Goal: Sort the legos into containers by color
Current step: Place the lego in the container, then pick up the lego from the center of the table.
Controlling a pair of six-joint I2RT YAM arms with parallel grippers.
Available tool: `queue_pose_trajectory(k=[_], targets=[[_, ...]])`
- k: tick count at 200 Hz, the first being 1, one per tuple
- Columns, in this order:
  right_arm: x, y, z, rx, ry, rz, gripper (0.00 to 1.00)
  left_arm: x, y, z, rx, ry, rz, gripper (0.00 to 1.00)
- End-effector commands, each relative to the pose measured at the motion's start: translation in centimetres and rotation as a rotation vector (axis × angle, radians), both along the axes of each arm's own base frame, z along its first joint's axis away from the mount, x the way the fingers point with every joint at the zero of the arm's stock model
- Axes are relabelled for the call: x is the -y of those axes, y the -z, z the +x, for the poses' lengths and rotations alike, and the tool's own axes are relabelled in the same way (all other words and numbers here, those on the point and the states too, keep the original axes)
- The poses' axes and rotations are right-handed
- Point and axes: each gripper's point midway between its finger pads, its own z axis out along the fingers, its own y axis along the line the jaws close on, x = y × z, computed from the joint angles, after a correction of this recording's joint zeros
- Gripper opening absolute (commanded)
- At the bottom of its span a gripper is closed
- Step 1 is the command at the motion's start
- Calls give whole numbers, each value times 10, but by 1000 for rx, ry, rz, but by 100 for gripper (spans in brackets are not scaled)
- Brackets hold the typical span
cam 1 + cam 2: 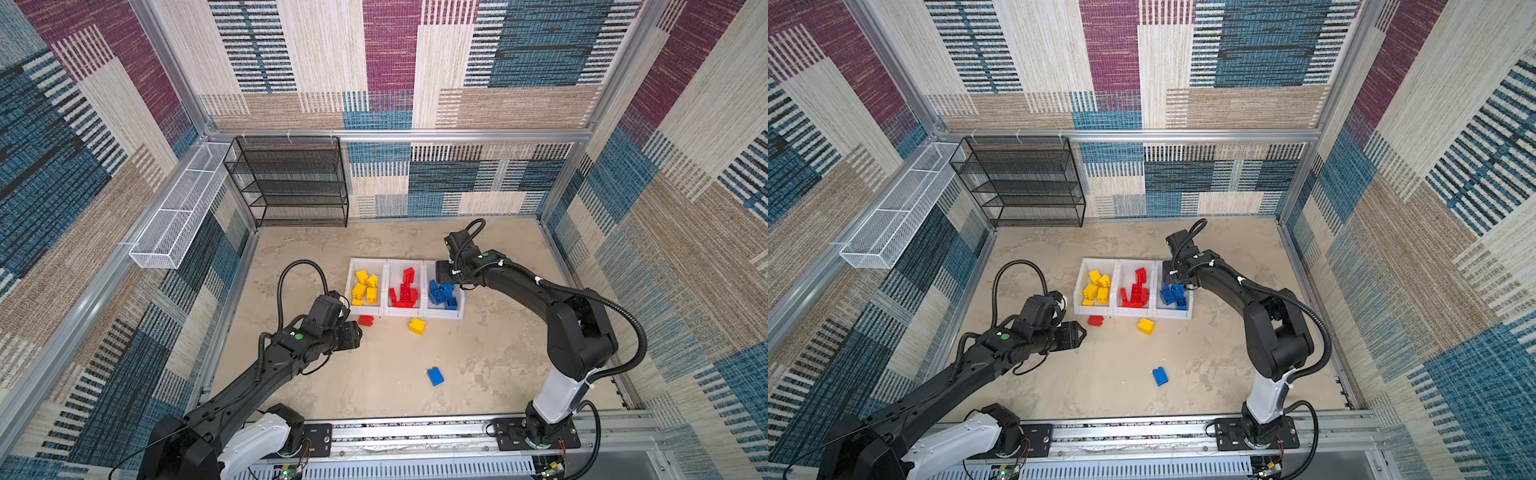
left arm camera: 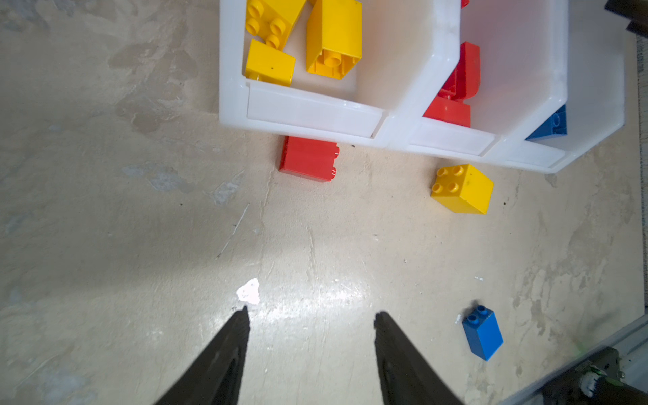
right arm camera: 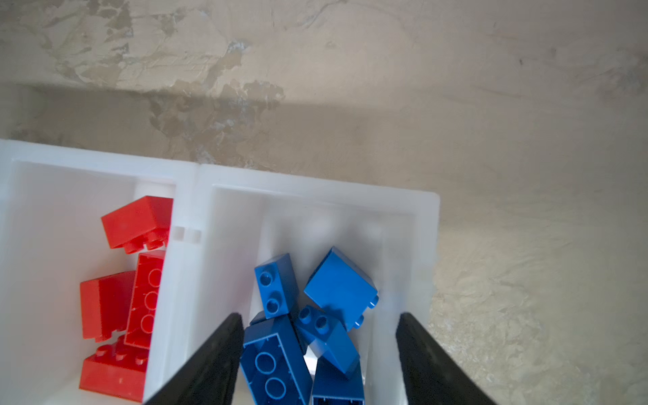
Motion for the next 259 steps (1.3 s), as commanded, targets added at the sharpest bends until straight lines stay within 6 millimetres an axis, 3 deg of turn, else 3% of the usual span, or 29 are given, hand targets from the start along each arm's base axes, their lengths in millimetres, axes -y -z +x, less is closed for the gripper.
queue_pose_trajectory(k=[1,58,119,259], targets=[[-2,-10,-5,20,2,34,73,-3,2,0,-8,-15,13,61],[11,-30,-41,45,21,97,72,2,9,11,-9,29,55,61],[25,-39,-75,58,54,140,70,13,26,29,-39,105,153,64],[32,-39,-90,58,75,158,69,31,49,67,42,206,359,65]])
